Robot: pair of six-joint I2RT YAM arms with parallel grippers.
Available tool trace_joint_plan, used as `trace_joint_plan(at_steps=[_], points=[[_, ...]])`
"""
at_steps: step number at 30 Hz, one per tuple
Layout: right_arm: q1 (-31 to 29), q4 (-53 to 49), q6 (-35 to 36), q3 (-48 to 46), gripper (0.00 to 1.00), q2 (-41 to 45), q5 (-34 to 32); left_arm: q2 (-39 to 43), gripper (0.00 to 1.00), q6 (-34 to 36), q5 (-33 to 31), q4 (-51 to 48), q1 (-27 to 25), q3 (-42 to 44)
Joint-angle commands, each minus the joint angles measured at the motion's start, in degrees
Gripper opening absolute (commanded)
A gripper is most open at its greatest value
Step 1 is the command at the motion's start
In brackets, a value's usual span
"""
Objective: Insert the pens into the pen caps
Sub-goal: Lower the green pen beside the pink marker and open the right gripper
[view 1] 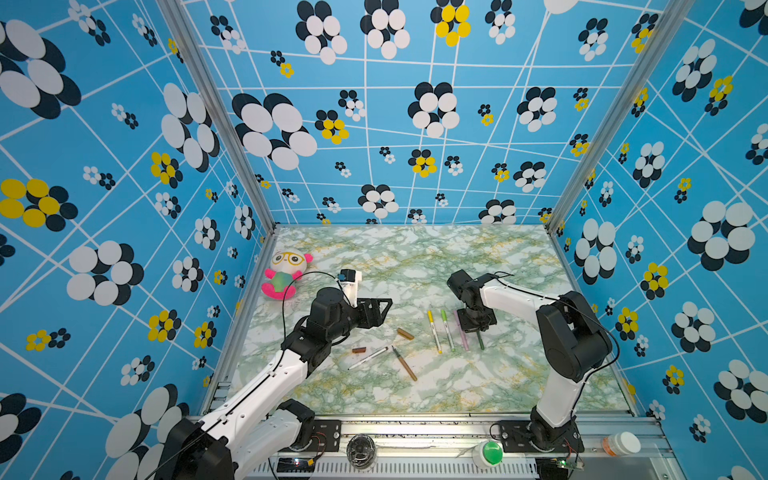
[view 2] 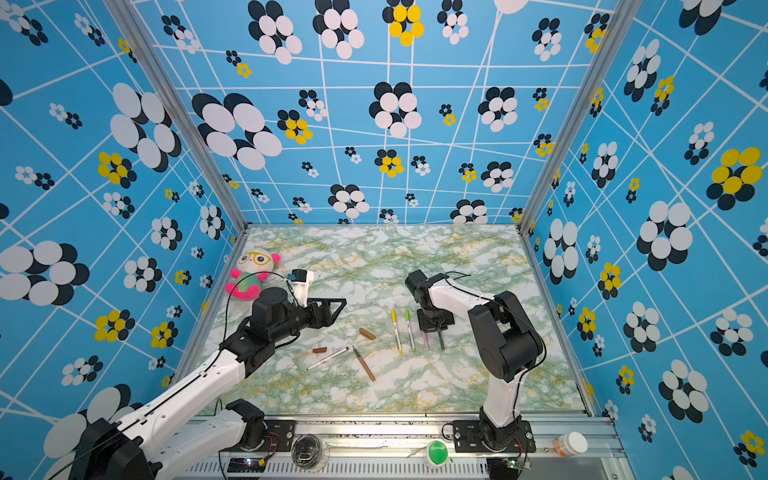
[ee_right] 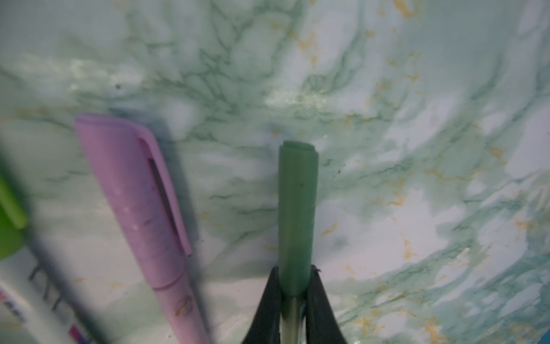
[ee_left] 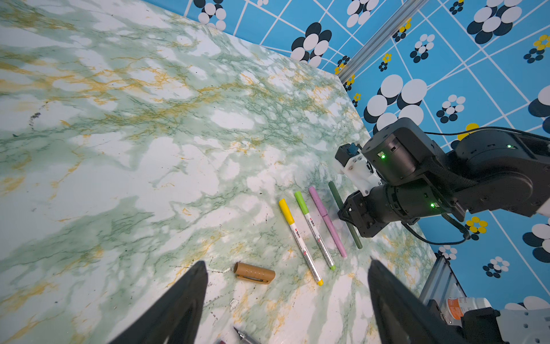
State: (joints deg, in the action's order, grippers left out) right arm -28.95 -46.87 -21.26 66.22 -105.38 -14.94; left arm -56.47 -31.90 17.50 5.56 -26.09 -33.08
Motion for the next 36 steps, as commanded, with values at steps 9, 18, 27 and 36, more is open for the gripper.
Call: trace_joint_plan(at_steps=[9,18,27,36], points=[[0.4,0.8,-1.2,-0.5,0.18,-0.4,-1.1,3.2,0.85,0.6,-1.1,-2.6,0.6,-1.9],[0.4,-0.4,-1.2,0.9,0.27,2.4,-1.4,4.9,0.85,0.5,-1.7,-4.1,0.7,-1.9],[-0.8,1.1,-0.1,3.6,0.33,15.1,5.8,8.3,0.86,-1.5,-3.2,-6.8,0.9,-1.8],[-15.2,11.4,-0.6,2.1,0.45,17.6,13.7,16.2,0.88,-5.6,-9.1,-12.9,1.8,0.4]])
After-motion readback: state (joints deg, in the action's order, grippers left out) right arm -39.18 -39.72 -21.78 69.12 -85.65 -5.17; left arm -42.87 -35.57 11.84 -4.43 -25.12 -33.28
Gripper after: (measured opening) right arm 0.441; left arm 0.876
